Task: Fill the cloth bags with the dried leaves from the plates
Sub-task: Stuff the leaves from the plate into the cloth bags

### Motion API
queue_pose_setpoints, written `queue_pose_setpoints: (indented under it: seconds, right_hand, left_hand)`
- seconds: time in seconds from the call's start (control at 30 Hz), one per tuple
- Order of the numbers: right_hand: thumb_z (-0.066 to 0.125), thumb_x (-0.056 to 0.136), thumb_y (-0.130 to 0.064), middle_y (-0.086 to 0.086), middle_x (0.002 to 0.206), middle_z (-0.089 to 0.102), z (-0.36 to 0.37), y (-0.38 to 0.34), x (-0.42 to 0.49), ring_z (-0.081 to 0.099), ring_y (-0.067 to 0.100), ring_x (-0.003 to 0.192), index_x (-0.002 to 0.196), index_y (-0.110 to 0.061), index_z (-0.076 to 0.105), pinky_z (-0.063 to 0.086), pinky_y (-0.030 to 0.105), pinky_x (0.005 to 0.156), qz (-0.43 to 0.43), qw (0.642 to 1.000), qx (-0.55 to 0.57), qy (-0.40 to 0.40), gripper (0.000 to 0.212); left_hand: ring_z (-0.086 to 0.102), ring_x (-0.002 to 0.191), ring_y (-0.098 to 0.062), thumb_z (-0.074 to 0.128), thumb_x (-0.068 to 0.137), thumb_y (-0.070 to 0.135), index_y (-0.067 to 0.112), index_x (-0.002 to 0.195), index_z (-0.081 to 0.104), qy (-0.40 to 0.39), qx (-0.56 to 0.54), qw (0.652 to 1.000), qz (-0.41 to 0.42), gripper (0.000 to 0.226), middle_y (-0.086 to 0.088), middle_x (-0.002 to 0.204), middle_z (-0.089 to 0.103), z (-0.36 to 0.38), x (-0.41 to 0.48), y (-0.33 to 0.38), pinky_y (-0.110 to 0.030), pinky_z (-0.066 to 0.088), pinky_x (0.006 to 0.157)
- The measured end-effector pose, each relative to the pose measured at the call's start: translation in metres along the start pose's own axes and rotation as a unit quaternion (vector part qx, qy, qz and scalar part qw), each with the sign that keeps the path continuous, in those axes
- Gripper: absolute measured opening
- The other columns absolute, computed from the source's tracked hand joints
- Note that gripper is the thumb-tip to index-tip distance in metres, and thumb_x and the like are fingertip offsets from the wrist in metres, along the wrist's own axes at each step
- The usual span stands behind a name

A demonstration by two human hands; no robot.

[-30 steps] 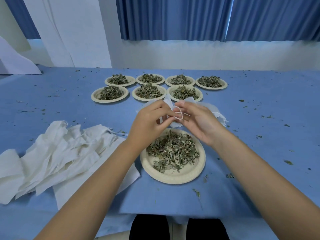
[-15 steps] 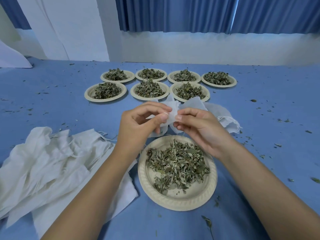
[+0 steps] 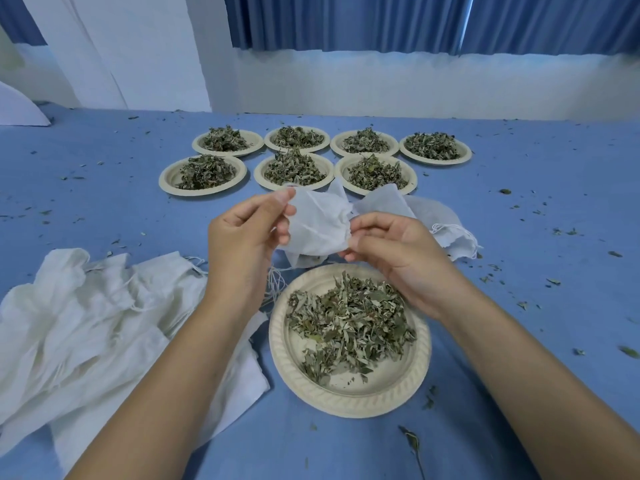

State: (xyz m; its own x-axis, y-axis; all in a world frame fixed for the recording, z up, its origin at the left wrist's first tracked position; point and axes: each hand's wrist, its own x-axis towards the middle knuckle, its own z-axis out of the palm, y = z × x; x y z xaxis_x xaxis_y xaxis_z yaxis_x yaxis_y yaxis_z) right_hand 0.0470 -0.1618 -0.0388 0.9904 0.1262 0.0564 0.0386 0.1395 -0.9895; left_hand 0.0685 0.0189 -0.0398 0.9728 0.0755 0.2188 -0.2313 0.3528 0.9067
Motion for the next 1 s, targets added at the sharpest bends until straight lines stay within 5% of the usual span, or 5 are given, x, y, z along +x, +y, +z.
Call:
queue_pose_setpoints:
  seconds: [0.13, 0.43, 0.63, 0.8, 1.0]
  right_hand:
    - [0.065, 0.080, 0.011, -0.001, 0.078, 0.065, 0.013, -0.001, -0.007, 0.062, 0.007, 0.072, 0.081, -0.016, 0.066, 0.054, 0.018, 0.073, -0.092, 0.983, -0.159, 0.006, 0.027]
    - [0.071, 0.082, -0.003, 0.007, 0.080, 0.064, 0.019, 0.009, -0.012, 0.062, 0.017, 0.073, 0.083, -0.009, 0.062, 0.054, 0.031, 0.072, -0.141, 0.974, -0.176, 0.014, 0.011]
    - [0.064, 0.086, 0.001, -0.009, 0.072, 0.066, 0.014, 0.008, -0.009, 0.063, 0.005, 0.068, 0.080, -0.013, 0.063, 0.051, 0.015, 0.067, -0.169, 0.977, -0.130, 0.028, 0.016]
    - [0.060, 0.089, 0.002, -0.012, 0.070, 0.066, 0.009, 0.008, -0.009, 0.065, 0.002, 0.068, 0.081, -0.011, 0.060, 0.050, 0.013, 0.064, -0.164, 0.979, -0.117, 0.040, 0.016]
    - [0.067, 0.086, -0.010, 0.002, 0.082, 0.065, -0.004, -0.008, -0.012, 0.063, 0.031, 0.080, 0.081, -0.011, 0.061, 0.053, 0.046, 0.081, -0.135, 0.951, -0.278, -0.003, 0.007]
  left_hand:
    - [0.055, 0.044, -0.004, 0.064, 0.081, -0.008, 0.020, 0.072, 0.074, -0.025, 0.235, 0.972, 0.015, 0.031, 0.003, 0.055, 0.066, 0.007, -0.008, -0.011, -0.015, 0.047, 0.047]
    - [0.048, 0.051, -0.004, 0.068, 0.078, -0.002, 0.007, 0.060, 0.066, -0.105, 0.371, 0.913, 0.137, 0.020, -0.004, 0.055, 0.058, 0.009, -0.015, -0.015, -0.025, 0.039, 0.048]
    - [0.054, 0.060, -0.002, 0.064, 0.086, 0.006, 0.027, 0.067, 0.067, -0.139, 0.330, 0.922, 0.150, 0.028, 0.009, 0.070, 0.059, 0.010, -0.016, -0.011, -0.014, 0.040, 0.057]
    - [0.054, 0.070, -0.004, 0.074, 0.083, 0.012, 0.026, 0.085, 0.070, -0.184, 0.319, 0.915, 0.164, 0.014, 0.006, 0.081, 0.059, 0.013, -0.016, -0.013, -0.021, 0.049, 0.068]
    - [0.056, 0.070, -0.003, 0.068, 0.089, 0.009, 0.027, 0.083, 0.074, -0.072, 0.296, 0.936, 0.174, 0.020, 0.007, 0.080, 0.066, 0.005, -0.013, -0.011, -0.018, 0.045, 0.065]
